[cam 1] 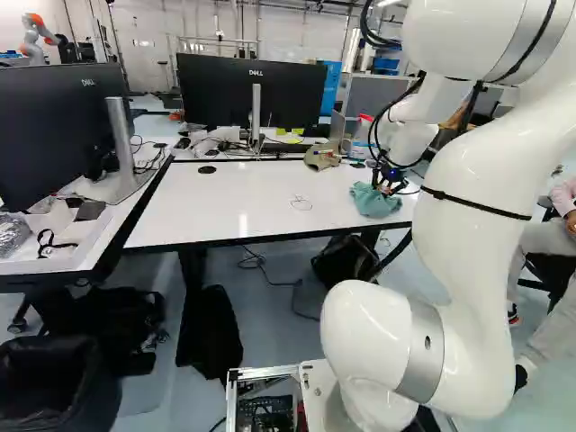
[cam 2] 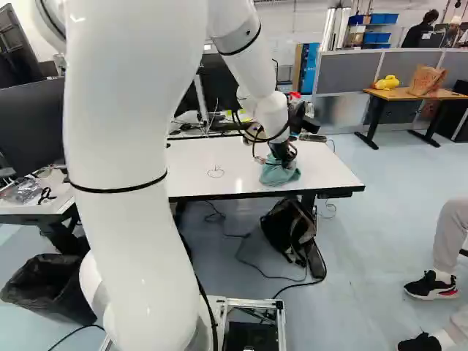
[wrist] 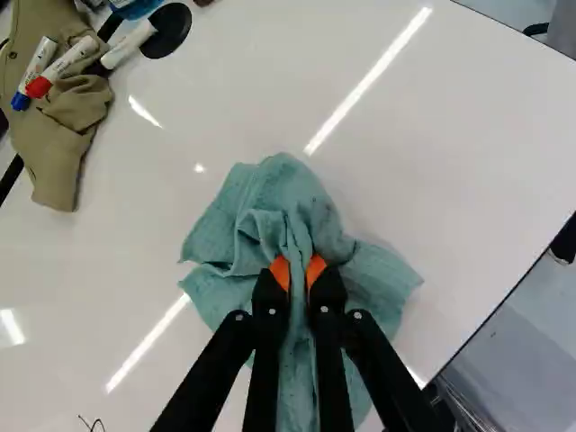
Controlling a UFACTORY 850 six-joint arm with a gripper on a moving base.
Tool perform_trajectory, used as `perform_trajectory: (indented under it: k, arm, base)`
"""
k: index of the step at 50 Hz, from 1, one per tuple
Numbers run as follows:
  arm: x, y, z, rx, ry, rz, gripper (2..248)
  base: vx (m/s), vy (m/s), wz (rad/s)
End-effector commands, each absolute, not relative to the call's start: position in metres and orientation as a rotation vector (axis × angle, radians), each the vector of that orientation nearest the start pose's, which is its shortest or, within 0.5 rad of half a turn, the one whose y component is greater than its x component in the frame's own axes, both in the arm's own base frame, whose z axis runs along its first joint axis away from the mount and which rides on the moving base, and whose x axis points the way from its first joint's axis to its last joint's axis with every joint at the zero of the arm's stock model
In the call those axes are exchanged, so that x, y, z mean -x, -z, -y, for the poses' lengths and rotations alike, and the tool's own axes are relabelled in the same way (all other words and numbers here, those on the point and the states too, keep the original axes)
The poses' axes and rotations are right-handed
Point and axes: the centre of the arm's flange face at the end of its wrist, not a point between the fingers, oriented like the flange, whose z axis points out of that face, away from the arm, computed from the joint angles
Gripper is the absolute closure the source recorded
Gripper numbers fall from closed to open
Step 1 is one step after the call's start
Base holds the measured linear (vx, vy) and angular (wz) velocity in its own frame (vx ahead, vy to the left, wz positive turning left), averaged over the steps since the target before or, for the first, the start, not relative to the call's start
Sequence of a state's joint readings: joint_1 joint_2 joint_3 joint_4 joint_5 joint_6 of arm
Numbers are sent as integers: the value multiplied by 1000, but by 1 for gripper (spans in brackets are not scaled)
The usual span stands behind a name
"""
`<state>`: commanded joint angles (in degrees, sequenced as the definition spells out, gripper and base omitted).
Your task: Clean the table with the green towel
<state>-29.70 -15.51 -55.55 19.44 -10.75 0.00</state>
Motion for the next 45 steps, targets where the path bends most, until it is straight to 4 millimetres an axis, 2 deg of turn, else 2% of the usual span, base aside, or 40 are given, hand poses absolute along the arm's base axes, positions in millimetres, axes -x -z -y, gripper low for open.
perform_trajectory:
  k: [18,27,45]
  arm:
    - [-436,-433,257,2755,793,-1268,209]
    - [-421,-433,262,2746,789,-1302,209]
    - [-425,-433,292,2725,803,-1367,209]
  base:
    - [0,0,0]
    - [0,0,0]
    - [0,0,0]
